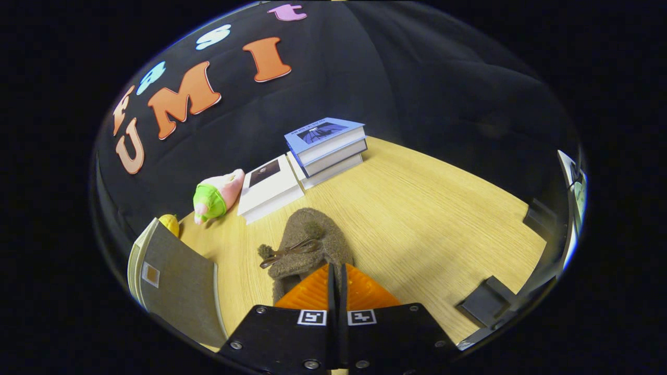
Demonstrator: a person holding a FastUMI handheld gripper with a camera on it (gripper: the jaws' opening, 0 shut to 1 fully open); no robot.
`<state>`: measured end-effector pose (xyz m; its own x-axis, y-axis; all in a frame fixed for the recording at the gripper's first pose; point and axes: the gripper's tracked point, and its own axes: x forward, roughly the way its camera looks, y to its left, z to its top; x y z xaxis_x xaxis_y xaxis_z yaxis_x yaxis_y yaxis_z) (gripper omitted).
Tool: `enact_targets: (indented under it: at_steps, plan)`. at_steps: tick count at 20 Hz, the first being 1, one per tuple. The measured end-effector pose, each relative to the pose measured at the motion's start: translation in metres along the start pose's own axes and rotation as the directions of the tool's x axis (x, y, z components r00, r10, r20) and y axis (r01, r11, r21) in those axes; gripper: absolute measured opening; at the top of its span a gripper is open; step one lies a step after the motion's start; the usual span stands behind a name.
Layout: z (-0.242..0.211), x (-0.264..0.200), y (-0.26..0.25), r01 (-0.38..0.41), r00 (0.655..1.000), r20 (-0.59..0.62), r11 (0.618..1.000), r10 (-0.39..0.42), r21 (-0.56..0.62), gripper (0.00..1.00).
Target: Open the storage box then place both shoes into the box .Put the left shoe in first, then the right shoe, with the right side of both shoes facing outward in a uniform manner.
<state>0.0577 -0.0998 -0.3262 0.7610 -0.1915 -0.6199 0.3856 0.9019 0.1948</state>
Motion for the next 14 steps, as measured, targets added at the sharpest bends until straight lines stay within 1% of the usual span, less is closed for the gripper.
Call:
enact_targets:
  at_steps: [4, 7, 14]
  plan:
    - [0.019, -0.016, 0.024, -0.041, 0.999, 0.035, 0.999, 0.041, 0.006, 0.00]
    - [0.037, -0.036, 0.049, -0.075, 0.994, 0.074, 0.997, 0.076, -0.012, 0.00]
    - [0.074, -0.086, 0.138, -0.197, 0.969, 0.143, 0.980, 0.201, -0.040, 0.00]
